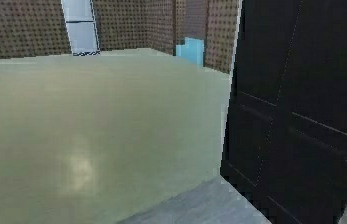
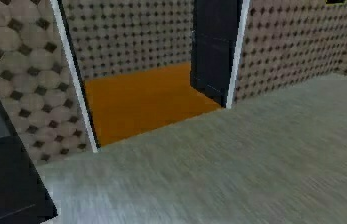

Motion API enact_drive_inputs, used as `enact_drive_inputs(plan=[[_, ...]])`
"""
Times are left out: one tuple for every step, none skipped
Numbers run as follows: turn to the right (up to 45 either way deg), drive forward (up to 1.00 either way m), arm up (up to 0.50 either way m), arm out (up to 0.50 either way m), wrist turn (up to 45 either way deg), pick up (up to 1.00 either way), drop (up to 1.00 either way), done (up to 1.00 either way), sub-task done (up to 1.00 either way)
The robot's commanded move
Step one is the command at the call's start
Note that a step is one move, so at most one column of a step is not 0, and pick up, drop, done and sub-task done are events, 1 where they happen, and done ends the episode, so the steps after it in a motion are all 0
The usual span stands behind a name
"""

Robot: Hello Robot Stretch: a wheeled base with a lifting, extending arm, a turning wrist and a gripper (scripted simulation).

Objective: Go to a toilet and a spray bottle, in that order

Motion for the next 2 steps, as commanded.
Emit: enact_drive_inputs(plan=[[0.0, 1.0, 0.0, 0.0, 0.0, 0.0, 0.0, 0.0, 0.0], [0.0, 1.0, 0.0, 0.0, 0.0, 0.0, 0.0, 0.0, 0.0]])
